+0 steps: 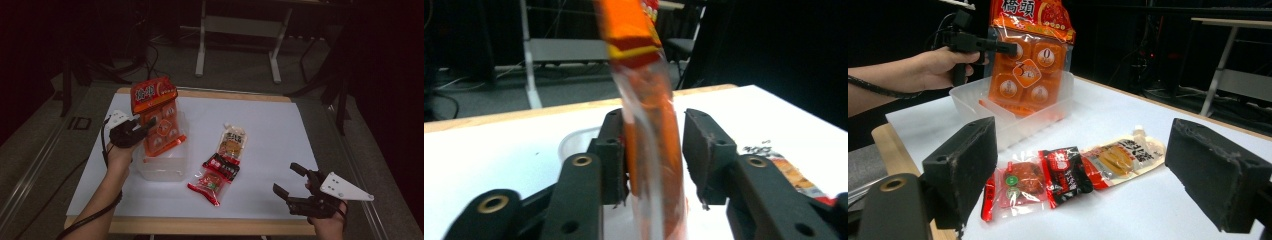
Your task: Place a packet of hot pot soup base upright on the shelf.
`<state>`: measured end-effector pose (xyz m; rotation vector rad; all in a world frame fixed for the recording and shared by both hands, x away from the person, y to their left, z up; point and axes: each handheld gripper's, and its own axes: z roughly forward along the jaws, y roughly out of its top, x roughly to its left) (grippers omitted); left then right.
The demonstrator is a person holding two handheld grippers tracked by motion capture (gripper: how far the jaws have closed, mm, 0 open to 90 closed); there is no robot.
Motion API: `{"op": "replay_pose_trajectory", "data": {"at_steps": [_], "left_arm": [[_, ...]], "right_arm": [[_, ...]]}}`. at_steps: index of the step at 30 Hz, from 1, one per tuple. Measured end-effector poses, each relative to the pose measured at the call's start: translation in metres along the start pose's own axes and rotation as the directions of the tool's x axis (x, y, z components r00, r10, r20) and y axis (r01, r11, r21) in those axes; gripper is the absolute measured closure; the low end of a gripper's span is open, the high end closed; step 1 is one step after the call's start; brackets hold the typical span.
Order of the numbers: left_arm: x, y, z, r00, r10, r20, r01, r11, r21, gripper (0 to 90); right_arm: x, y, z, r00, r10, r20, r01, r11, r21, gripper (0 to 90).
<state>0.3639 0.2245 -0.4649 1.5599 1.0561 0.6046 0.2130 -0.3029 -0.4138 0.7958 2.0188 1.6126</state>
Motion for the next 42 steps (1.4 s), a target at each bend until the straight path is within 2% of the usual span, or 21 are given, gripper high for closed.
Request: {"op": "replay_pose_trajectory", "data": {"at_steps": [2, 4, 5, 9, 13, 15, 17, 19, 21, 23, 25, 28, 34, 37, 42], "left_arm": [[0.002, -0.001, -0.001, 0.9994, -0.036, 0.0, 0.036, 0.9993, 0.01, 54.5], [0.004, -0.003, -0.002, 0.9993, -0.035, -0.011, 0.035, 0.9993, 0.014, 51.9], [0.004, -0.004, -0.002, 0.9992, -0.04, 0.001, 0.04, 0.9991, 0.01, 49.2], [0.001, -0.004, -0.004, 0.9998, -0.014, -0.015, 0.014, 0.9998, 0.014, 42.4], [-0.002, -0.002, -0.008, 0.9992, -0.02, -0.034, 0.02, 0.9998, -0.005, 34.0], [-0.002, 0.0, -0.01, 0.999, -0.02, -0.041, 0.019, 0.9997, -0.013, 25.6], [-0.003, 0.002, -0.012, 0.9985, -0.043, -0.032, 0.043, 0.9989, -0.019, 17.3], [-0.003, 0.004, -0.014, 0.9984, -0.052, -0.024, 0.051, 0.9983, -0.029, 14.2], [-0.005, 0.006, -0.016, 0.9983, -0.05, -0.03, 0.05, 0.9986, -0.02, 10.0], [-0.007, 0.008, -0.018, 0.9988, -0.048, -0.012, 0.048, 0.9986, -0.02, 9.3], [-0.009, 0.009, -0.021, 0.9992, -0.039, -0.012, 0.039, 0.999, -0.024, 8.5], [-0.012, 0.012, -0.027, 0.9988, -0.039, -0.03, 0.038, 0.9989, -0.027, 1.8], [-0.019, 0.016, -0.043, 0.9983, -0.026, -0.051, 0.025, 0.9991, -0.035, 1.4], [-0.021, 0.015, -0.05, 0.9987, -0.027, -0.044, 0.025, 0.9985, -0.048, 1.4], [-0.028, 0.016, -0.063, 0.9992, 0.007, -0.04, -0.01, 0.9985, -0.054, 1.4]], "right_arm": [[0.0, 0.0, 0.0, 1.0, -0.002, 0.0, 0.002, 1.0, 0.003, 13.3], [0.0, -0.001, 0.0, 1.0, 0.001, 0.0, -0.001, 1.0, 0.005, 13.3], [-0.001, -0.001, 0.0, 1.0, 0.001, 0.0, -0.001, 1.0, 0.003, 13.3], [0.0, -0.001, 0.001, 1.0, 0.001, 0.001, -0.001, 1.0, 0.004, 13.3], [0.0, -0.001, 0.001, 1.0, 0.001, 0.002, -0.001, 1.0, 0.005, 13.3], [0.0, -0.001, 0.0, 1.0, 0.002, 0.001, -0.002, 1.0, 0.005, 13.3], [0.0, 0.0, 0.0, 1.0, 0.0, 0.001, 0.0, 1.0, 0.003, 13.3], [0.0, 0.0, 0.001, 1.0, 0.001, 0.0, -0.001, 1.0, 0.003, 13.3], [0.0, 0.0, 0.001, 1.0, 0.0, 0.001, 0.0, 1.0, 0.004, 13.3], [0.0, 0.0, 0.001, 1.0, 0.001, 0.001, -0.001, 1.0, 0.005, 13.3], [-0.001, 0.0, 0.001, 1.0, 0.003, 0.002, -0.003, 1.0, 0.005, 13.3], [-0.001, 0.0, 0.001, 1.0, 0.006, 0.002, -0.006, 1.0, 0.005, 13.3], [-0.001, -0.001, 0.001, 0.9999, 0.01, 0.005, -0.01, 1.0, 0.005, 13.3], [-0.002, -0.001, 0.001, 0.9999, 0.011, 0.006, -0.011, 1.0, 0.004, 13.3], [-0.002, -0.002, 0.003, 0.9999, 0.014, 0.009, -0.014, 1.0, 0.011, 13.4]]}}
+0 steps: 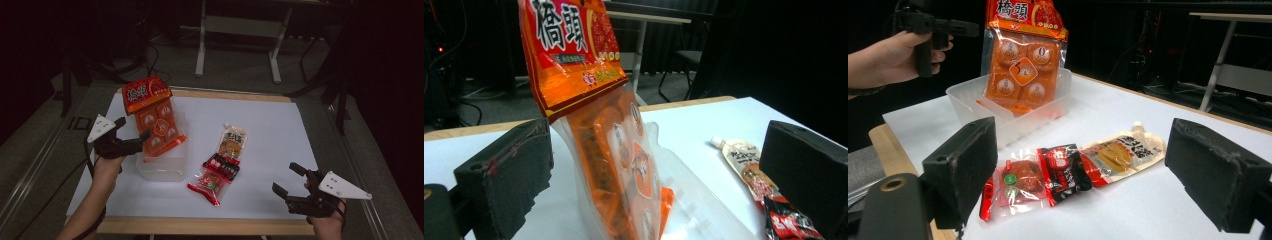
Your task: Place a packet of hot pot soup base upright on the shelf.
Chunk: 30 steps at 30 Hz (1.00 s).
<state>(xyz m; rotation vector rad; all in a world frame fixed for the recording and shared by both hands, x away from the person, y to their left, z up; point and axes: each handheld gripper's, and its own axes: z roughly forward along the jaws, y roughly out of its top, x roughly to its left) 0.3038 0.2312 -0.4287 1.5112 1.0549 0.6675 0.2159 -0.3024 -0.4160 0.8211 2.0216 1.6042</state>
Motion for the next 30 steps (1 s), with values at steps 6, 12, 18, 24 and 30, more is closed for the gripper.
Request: {"op": "replay_pose_trajectory", "data": {"at_steps": [6, 12, 18, 24, 30], "left_arm": [[-0.01, 0.002, -0.012, 0.9997, 0.007, 0.024, -0.006, 0.9997, -0.022, 1.4], [-0.026, 0.002, -0.02, 0.9956, 0.03, 0.089, -0.029, 0.9993, -0.022, 1.4], [-0.043, -0.003, -0.023, 0.9866, 0.052, 0.155, -0.051, 0.9986, -0.012, 1.4], [-0.054, -0.013, -0.024, 0.9663, 0.042, 0.254, -0.038, 0.9991, -0.022, 1.4], [-0.068, -0.022, -0.026, 0.9384, 0.087, 0.335, -0.083, 0.9962, -0.027, 1.6]], "right_arm": [[-0.002, -0.001, 0.005, 0.9996, -0.025, -0.01, 0.026, 0.999, 0.036, 13.8], [-0.004, -0.001, 0.007, 0.9993, -0.037, -0.009, 0.038, 0.998, 0.049, 14.7], [-0.008, -0.004, 0.009, 0.9988, -0.048, 0.008, 0.048, 0.997, 0.054, 18.1], [-0.01, -0.001, 0.012, 0.9987, -0.051, -0.001, 0.051, 0.996, 0.071, 14.1], [-0.01, 0.001, 0.017, 0.9992, -0.039, -0.009, 0.039, 0.995, 0.089, 12.7]]}}
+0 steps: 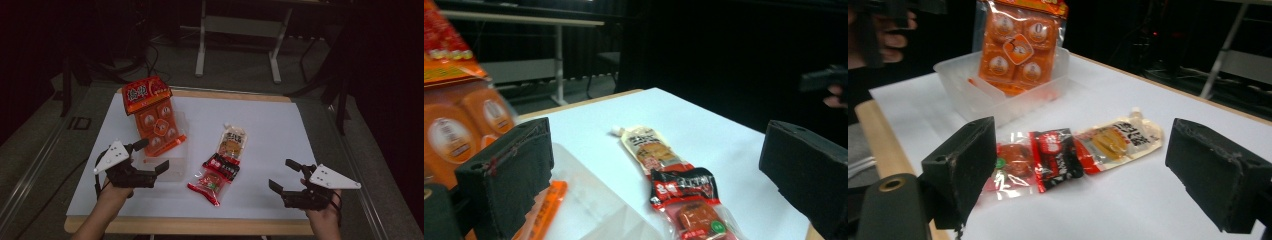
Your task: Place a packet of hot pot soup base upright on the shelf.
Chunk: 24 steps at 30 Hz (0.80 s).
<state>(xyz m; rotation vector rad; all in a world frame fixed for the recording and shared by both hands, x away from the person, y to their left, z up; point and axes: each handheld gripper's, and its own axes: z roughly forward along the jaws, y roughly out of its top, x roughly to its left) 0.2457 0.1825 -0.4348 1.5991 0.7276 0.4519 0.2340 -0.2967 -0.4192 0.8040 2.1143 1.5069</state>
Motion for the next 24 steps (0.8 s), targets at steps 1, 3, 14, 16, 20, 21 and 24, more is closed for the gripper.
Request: {"op": "replay_pose_trajectory", "data": {"at_steps": [1, 3, 14, 16, 20, 21, 24], "left_arm": [[-0.003, -0.001, 0.001, 1.0, 0.003, 0.008, -0.004, 1.0, 0.005, 1.8], [-0.009, -0.005, 0.001, 0.9994, 0.027, 0.022, -0.027, 0.9996, 0.002, 1.9], [-0.029, -0.025, 0.002, 0.9988, -0.012, 0.047, 0.005, 0.9908, 0.135, 3.5], [-0.029, -0.028, 0.001, 0.9995, -0.015, 0.029, 0.011, 0.9916, 0.129, 2.0], [-0.03, -0.032, 0.0, 0.9996, -0.002, 0.026, -0.001, 0.994, 0.109, 1.6], [-0.031, -0.033, 0.001, 0.9994, -0.006, 0.033, 0.002, 0.9941, 0.109, 1.6], [-0.034, -0.037, 0.004, 0.9997, 0.013, 0.023, -0.016, 0.992, 0.126, 1.6]], "right_arm": [[0.0, 0.001, 0.005, 1.0, -0.006, -0.001, 0.006, 1.0, 0.01, 11.8], [0.001, 0.002, 0.01, 0.9999, -0.011, -0.003, 0.011, 1.0, 0.015, 11.5], [0.006, -0.003, 0.05, 0.997, -0.016, -0.076, 0.022, 0.997, 0.081, 11.4], [0.005, -0.005, 0.059, 0.9964, -0.006, -0.085, 0.014, 0.995, 0.102, 11.4], [0.004, -0.008, 0.075, 0.9955, 0.011, -0.094, 0.002, 0.991, 0.136, 10.9], [0.004, -0.009, 0.08, 0.9969, 0.007, -0.078, 0.004, 0.99, 0.138, 10.9], [0.002, -0.014, 0.097, 0.9954, 0.03, -0.091, -0.014, 0.984, 0.176, 10.9]]}}
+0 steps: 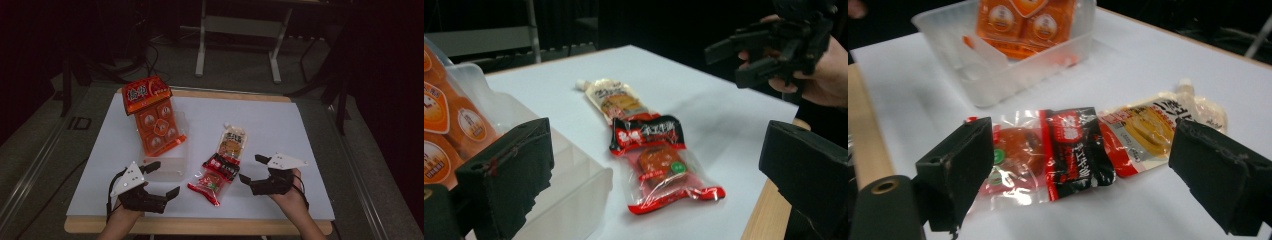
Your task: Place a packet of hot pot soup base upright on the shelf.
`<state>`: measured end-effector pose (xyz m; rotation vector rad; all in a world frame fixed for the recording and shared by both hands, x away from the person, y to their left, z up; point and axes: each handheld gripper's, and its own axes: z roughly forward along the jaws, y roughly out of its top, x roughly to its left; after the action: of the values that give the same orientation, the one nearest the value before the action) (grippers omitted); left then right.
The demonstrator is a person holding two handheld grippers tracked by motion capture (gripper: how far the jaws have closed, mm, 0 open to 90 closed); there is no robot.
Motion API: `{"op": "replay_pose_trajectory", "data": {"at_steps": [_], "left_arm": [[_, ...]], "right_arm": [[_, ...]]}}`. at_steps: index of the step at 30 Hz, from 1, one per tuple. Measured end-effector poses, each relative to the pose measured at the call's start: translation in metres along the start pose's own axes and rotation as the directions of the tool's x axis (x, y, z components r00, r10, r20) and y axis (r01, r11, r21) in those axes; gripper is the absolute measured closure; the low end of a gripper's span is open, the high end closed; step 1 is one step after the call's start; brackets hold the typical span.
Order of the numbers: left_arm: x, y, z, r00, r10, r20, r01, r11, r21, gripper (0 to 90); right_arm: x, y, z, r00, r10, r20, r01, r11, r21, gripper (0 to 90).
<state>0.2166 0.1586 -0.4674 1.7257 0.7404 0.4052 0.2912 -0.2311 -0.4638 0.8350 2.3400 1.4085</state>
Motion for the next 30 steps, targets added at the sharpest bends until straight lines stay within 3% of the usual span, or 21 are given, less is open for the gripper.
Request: {"op": "replay_pose_trajectory", "data": {"at_steps": [4, 5, 14, 20, 23, 30], "left_arm": [[-0.003, -0.004, 0.005, 0.9998, 0.019, 0.01, -0.019, 0.9997, 0.013, 1.6], [-0.004, -0.005, 0.005, 0.9997, 0.02, 0.013, -0.02, 0.9998, 0.008, 1.6], [-0.006, -0.006, 0.009, 0.9991, 0.019, 0.038, -0.019, 0.9998, -0.001, 1.6], [-0.005, -0.008, 0.009, 0.9992, 0.012, 0.038, -0.012, 0.9999, 0.001, 1.6], [-0.005, -0.008, 0.009, 0.9992, 0.02, 0.036, -0.02, 0.9998, 0.002, 1.6], [-0.005, -0.011, 0.012, 0.9987, 0.022, 0.047, -0.023, 0.9995, 0.022, 1.6]], "right_arm": [[-0.003, -0.003, 0.012, 0.9999, -0.008, -0.009, 0.009, 0.999, 0.035, 11.1], [-0.003, -0.005, 0.016, 0.9999, -0.012, 0.003, 0.011, 0.999, 0.046, 12.4], [-0.011, -0.014, 0.045, 0.9995, 0.005, -0.031, -0.001, 0.992, 0.123, 15.9], [-0.02, -0.02, 0.062, 0.998, 0.029, -0.056, -0.019, 0.984, 0.176, 23.9], [-0.022, -0.023, 0.066, 0.9981, 0.031, -0.054, -0.02, 0.982, 0.186, 24.0], [-0.028, -0.027, 0.076, 0.9968, 0.052, -0.061, -0.037, 0.974, 0.225, 33.7]]}}
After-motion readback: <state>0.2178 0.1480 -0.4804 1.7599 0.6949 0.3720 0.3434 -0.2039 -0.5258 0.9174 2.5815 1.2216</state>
